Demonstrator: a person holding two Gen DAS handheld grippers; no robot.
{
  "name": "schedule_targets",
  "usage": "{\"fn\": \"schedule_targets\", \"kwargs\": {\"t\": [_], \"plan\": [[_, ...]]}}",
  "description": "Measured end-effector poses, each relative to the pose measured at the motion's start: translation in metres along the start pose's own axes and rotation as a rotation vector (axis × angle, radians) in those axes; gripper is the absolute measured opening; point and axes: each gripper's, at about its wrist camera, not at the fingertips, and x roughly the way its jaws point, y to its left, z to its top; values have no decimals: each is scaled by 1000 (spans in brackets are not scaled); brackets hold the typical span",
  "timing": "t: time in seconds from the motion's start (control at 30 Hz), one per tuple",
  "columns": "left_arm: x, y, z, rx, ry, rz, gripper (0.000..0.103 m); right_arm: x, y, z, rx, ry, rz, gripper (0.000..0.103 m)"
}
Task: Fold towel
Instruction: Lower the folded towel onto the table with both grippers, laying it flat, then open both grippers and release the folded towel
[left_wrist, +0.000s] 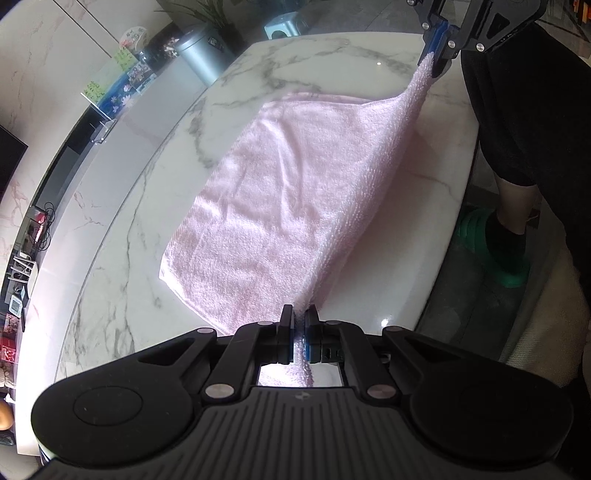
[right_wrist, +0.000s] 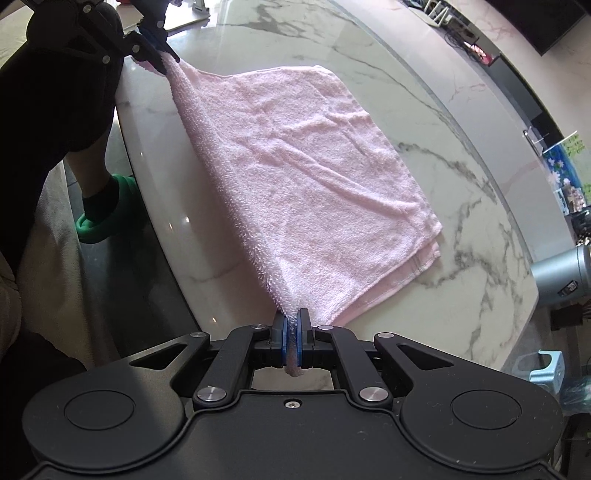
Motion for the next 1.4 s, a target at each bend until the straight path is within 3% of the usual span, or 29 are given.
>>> {"fn": "schedule_targets", "kwargs": {"t": [0.43,0.77,1.1,1.4], "plan": [[2,51,31,32,-15,62,4,-10,-60,33,-16,-11,-49,3],[20,95,46,77,-9,50,4,1,-110,59,0,0,-9,3],[83,144,50,36,11,18,5,58,-164,81,55,41,42,3],[153,165,40,-1,40,-24,6,129,-197,87,106,89,114,3]]}}
